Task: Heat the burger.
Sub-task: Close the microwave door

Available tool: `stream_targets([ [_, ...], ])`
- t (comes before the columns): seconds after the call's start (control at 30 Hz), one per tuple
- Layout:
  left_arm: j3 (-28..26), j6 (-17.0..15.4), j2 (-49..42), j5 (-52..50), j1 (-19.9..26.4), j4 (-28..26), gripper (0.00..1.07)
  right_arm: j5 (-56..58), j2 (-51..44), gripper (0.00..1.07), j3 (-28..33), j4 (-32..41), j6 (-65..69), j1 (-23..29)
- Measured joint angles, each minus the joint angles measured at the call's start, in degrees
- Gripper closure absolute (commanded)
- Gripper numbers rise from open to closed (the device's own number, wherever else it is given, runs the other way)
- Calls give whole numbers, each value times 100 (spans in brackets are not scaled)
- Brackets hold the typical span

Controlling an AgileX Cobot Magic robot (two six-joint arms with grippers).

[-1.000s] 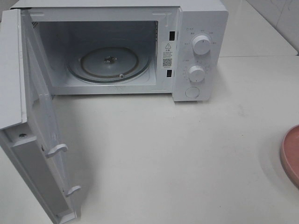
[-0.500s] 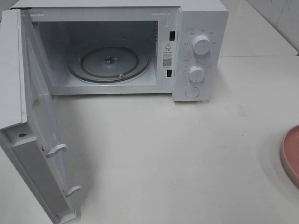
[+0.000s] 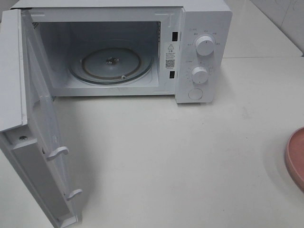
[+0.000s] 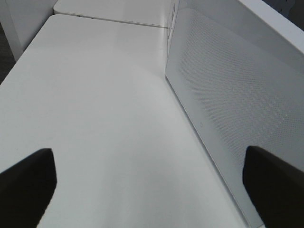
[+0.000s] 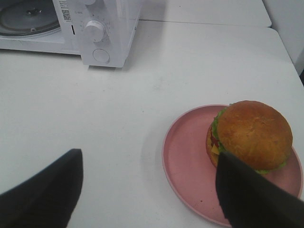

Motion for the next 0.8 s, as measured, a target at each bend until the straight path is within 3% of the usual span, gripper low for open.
stream_targets([
  [0.8, 0, 0, 0, 0, 0, 0, 6, -6, 0, 31, 0, 0, 0, 0],
])
